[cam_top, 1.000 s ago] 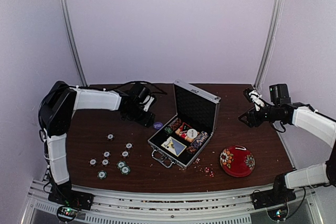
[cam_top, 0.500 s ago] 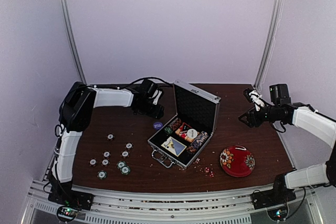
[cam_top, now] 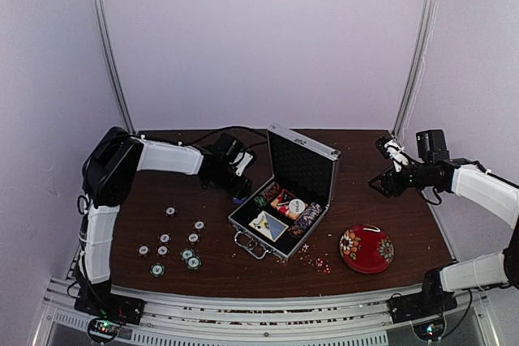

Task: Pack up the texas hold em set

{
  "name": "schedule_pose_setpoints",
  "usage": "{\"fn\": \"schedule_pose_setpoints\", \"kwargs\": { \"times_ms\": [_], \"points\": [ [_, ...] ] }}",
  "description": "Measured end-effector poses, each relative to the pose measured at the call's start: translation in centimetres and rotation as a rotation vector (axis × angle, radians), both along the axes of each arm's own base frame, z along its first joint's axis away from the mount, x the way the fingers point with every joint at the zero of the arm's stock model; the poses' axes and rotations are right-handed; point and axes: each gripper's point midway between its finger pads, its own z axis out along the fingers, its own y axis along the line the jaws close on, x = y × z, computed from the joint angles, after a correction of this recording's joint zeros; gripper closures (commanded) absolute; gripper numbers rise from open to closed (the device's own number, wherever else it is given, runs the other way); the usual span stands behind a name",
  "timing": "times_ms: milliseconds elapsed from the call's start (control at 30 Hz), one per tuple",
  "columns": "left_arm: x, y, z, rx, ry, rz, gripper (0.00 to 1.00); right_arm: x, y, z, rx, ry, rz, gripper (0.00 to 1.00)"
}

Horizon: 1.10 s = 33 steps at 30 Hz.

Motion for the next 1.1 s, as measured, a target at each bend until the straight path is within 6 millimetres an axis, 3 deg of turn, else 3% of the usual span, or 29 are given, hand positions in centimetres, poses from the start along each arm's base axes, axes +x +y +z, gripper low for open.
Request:
{"fn": "schedule_pose_setpoints", "kwargs": {
  "times_ms": [267, 467, 700, 1000, 1100],
  "points": [
    [-4.9, 3.7, -0.2, 0.069, 0.075, -0.002, 0.49, -0.1, 0.2, -0.8, 0.003, 0.028, 0.015, 0.4],
    [-7.1, 5.3, -0.2, 0.106, 0.135, -0.006, 0.49, -0.2, 0.3, -1.2, 0.004, 0.047, 0.019, 0.4],
    [-8.0, 6.1, 0.4, 0.159, 0.193, -0.004, 0.38, -0.1, 0.3, -1.0, 0.005, 0.042, 0.023, 0.4],
    [-6.8, 6.4, 3.9, 0.17, 0.219, 0.009, 0.35, -0.1, 0.3, -1.0, 0.004, 0.042, 0.023, 0.39],
    [-6.7, 6.7, 4.0, 0.177, 0.235, 0.009, 0.34, -0.1, 0.3, -1.0, 0.002, 0.04, 0.026, 0.4]
  ]
}}
